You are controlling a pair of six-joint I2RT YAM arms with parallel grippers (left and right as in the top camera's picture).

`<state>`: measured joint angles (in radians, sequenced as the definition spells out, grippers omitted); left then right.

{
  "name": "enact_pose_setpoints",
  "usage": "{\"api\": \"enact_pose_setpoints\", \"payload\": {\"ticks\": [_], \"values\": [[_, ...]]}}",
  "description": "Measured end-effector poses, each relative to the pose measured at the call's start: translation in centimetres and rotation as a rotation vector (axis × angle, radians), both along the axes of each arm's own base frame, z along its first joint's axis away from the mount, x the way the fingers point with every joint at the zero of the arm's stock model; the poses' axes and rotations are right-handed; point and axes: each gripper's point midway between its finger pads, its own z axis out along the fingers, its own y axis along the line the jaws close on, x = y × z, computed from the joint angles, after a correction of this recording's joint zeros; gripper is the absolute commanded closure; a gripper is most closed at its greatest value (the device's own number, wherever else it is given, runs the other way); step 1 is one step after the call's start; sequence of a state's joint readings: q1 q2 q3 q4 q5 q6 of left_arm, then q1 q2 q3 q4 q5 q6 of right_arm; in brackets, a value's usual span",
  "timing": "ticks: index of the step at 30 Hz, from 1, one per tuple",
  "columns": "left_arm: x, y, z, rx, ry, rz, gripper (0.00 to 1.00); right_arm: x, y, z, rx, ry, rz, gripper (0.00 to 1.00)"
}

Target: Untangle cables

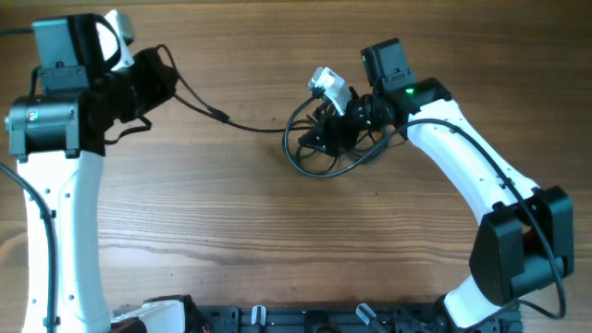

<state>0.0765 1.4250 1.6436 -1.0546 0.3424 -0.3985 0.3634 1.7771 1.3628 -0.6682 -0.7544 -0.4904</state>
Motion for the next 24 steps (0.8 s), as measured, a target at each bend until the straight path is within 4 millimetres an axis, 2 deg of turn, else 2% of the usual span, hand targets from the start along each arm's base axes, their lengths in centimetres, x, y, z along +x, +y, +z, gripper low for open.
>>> {"api": "enact_pose_setpoints", "payload": {"ticks": [4, 6, 7, 8, 9, 10, 13, 15, 17, 19, 21, 23, 24], "values": [[-0.1, 1.4, -0.2, -0.001, 0.013, 0.04, 0.96, 0.3, 0.2, -1.4, -0.008, -0.019, 0.038, 0.21], [-0.2, 1.4, -0.2, -0.002, 0.016, 0.04, 0.96, 0.4, 0.2, -2.4, -0.014, -0.007, 0.042, 0.3], [-0.2, 1.5, -0.2, -0.001, 0.016, 0.04, 0.96, 0.6, 0.3, -3.8, -0.024, 0.016, 0.039, 0.31], [-0.2, 1.4, -0.2, -0.001, 0.016, 0.04, 0.96, 1.2, 0.3, -4.2, -0.03, 0.017, 0.014, 0.31], [-0.2, 1.5, -0.2, -0.001, 0.016, 0.04, 0.96, 2.1, 0.2, -4.8, -0.044, 0.027, -0.035, 0.31], [-0.2, 1.5, -0.2, -0.001, 0.015, 0.04, 0.96, 3.7, -0.2, -6.2, -0.081, 0.061, -0.151, 0.3], [-0.2, 1.5, -0.2, -0.001, 0.014, 0.041, 0.96, 5.2, -1.6, -8.9, -0.158, 0.18, -0.37, 0.28], [-0.2, 1.5, -0.2, -0.001, 0.014, 0.041, 0.96, 5.6, -2.3, -9.7, -0.186, 0.228, -0.464, 0.41], [-0.2, 1.5, -0.2, -0.001, 0.014, 0.041, 0.96, 5.8, -2.7, -10.3, -0.2, 0.262, -0.526, 0.58], [-0.2, 1.5, -0.3, 0.0, 0.019, 0.042, 0.96, 6.5, -2.7, -10.2, -0.181, 0.266, -0.571, 0.82], [-1.2, 2.2, -1.5, 0.032, 0.088, 0.075, 0.96, 7.4, -3.1, -9.8, -0.156, 0.281, -0.62, 0.94], [-2.0, 3.0, -3.3, 0.075, 0.179, 0.11, 0.96, 8.4, -4.0, -8.3, -0.11, 0.293, -0.667, 0.96], [-2.3, 3.4, -4.4, 0.093, 0.228, 0.124, 0.96, 9.1, -4.8, -6.8, -0.069, 0.296, -0.699, 0.96]]}}
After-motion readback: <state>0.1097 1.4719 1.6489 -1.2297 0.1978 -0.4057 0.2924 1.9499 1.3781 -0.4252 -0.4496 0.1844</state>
